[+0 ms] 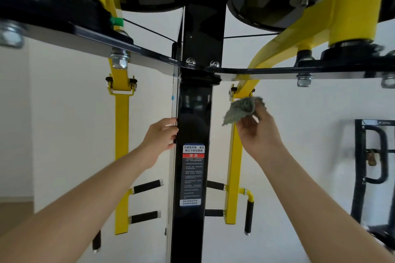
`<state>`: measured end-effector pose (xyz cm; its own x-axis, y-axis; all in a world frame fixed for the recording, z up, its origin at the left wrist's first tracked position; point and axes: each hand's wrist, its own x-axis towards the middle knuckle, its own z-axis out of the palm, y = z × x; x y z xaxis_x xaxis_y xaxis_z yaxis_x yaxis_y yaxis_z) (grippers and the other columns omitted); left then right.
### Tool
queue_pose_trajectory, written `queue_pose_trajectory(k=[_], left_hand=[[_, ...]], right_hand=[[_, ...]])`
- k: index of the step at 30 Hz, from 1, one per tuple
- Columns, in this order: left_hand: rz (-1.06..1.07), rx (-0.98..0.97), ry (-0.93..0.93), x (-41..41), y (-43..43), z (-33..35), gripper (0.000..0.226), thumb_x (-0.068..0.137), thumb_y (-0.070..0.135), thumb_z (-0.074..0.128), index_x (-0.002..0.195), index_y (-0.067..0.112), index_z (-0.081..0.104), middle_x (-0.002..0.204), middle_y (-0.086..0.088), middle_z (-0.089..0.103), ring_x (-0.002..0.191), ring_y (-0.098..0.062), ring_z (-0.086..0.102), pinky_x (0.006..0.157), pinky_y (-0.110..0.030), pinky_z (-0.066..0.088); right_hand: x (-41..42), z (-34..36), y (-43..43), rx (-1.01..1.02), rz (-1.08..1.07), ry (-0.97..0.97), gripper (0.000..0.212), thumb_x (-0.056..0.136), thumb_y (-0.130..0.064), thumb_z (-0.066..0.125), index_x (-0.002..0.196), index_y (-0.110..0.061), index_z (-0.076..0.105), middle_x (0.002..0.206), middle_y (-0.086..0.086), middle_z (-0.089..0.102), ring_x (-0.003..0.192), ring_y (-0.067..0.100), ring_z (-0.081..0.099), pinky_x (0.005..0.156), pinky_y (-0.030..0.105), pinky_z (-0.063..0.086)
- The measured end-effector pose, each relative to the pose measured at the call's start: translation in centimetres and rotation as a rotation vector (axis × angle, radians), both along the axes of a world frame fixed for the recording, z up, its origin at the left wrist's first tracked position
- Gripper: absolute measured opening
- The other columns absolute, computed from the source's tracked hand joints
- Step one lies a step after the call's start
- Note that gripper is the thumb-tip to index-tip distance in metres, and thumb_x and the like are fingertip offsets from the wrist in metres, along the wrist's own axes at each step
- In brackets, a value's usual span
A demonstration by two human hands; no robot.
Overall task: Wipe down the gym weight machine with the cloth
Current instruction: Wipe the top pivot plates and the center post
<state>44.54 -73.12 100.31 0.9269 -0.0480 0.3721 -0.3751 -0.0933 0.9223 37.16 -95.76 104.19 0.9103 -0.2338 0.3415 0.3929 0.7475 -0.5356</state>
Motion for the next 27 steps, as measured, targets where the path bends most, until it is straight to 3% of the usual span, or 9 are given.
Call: queue_pose_trajectory(k=[5,9,11,14,16,20,21,24,27], left_hand=[[0.013,0.016,-0.062,0.4,0.0,-0.7,0.043,0.098,0.017,0.064,0.139,0.028,0.054,0.130,0.001,0.065,0.118,-0.018,0.062,0.083,-0.024,0.052],[0.062,0.027,-0.103,0.7,-0.4,-1.0,0.037,0.097,0.018,0.065,0.131,0.030,0.056,0.130,0.003,0.065,0.116,-0.016,0.061,0.074,-0.019,0.050],[0.079,0.025,-0.111,0.7,-0.6,-0.9,0.035,0.097,0.018,0.066,0.129,0.030,0.056,0.128,0.004,0.065,0.113,-0.014,0.062,0.072,-0.017,0.050],[0.091,0.026,-0.114,0.5,-0.6,-0.8,0.034,0.097,0.016,0.066,0.127,0.030,0.056,0.128,0.003,0.065,0.112,-0.014,0.062,0.072,-0.018,0.050],[0.082,0.034,-0.113,0.2,-0.5,-0.7,0.037,0.097,0.016,0.065,0.130,0.029,0.056,0.130,0.002,0.064,0.115,-0.016,0.062,0.075,-0.019,0.052],[0.060,0.073,-0.101,-1.0,-0.4,-0.3,0.045,0.097,0.017,0.064,0.139,0.028,0.054,0.136,0.003,0.062,0.118,-0.014,0.060,0.084,-0.023,0.053],[0.059,0.091,-0.097,-1.5,-0.4,-0.3,0.047,0.097,0.018,0.064,0.142,0.027,0.053,0.138,0.003,0.060,0.120,-0.015,0.059,0.089,-0.026,0.054],[0.075,0.138,-0.092,-3.2,-0.4,-0.4,0.046,0.097,0.019,0.065,0.141,0.027,0.056,0.141,0.004,0.057,0.126,-0.017,0.056,0.103,-0.038,0.052],[0.060,0.108,-0.120,-5.6,-0.6,-0.7,0.036,0.096,0.017,0.066,0.130,0.027,0.064,0.131,0.005,0.064,0.121,-0.013,0.060,0.099,-0.032,0.054]], right_hand=[[3.7,0.3,0.0,-0.062,-0.111,0.075,0.029,0.096,-0.017,0.064,0.124,-0.008,0.065,0.127,0.015,0.067,0.112,0.024,0.069,0.090,0.033,0.058],[3.0,3.0,1.4,-0.710,-0.351,-0.116,0.017,0.073,-0.050,0.074,0.090,-0.047,0.072,0.107,-0.005,0.066,0.111,0.024,0.061,0.104,0.040,0.049],[2.5,3.5,2.3,-0.906,-0.491,-0.167,0.009,0.082,-0.045,0.066,0.090,-0.041,0.065,0.099,-0.011,0.064,0.105,0.024,0.064,0.099,0.039,0.051],[1.5,2.9,2.9,-1.001,-0.645,-0.276,0.016,0.097,-0.032,0.059,0.107,-0.021,0.065,0.090,-0.021,0.060,0.083,-0.003,0.062,0.081,0.012,0.050],[0.6,2.7,3.4,-0.903,-0.531,-0.236,0.024,0.099,-0.027,0.058,0.119,-0.014,0.064,0.095,-0.020,0.061,0.083,-0.006,0.060,0.080,0.008,0.048],[-1.9,3.5,3.8,-0.153,0.055,-0.198,0.012,0.098,-0.007,0.057,0.100,-0.006,0.068,0.090,0.004,0.073,0.083,0.013,0.073,0.084,0.026,0.058],[-2.5,3.6,3.6,-0.062,0.127,-0.196,0.011,0.096,-0.006,0.058,0.096,-0.005,0.069,0.091,0.008,0.073,0.083,0.017,0.074,0.084,0.029,0.059],[-3.8,2.6,2.5,-0.086,0.147,-0.246,0.014,0.092,-0.015,0.062,0.091,-0.008,0.075,0.105,0.012,0.071,0.095,0.023,0.071,0.091,0.035,0.058],[-4.2,0.4,0.8,-0.293,0.066,-0.246,0.026,0.088,-0.022,0.065,0.109,-0.008,0.069,0.114,0.014,0.066,0.104,0.026,0.063,0.096,0.040,0.051]])
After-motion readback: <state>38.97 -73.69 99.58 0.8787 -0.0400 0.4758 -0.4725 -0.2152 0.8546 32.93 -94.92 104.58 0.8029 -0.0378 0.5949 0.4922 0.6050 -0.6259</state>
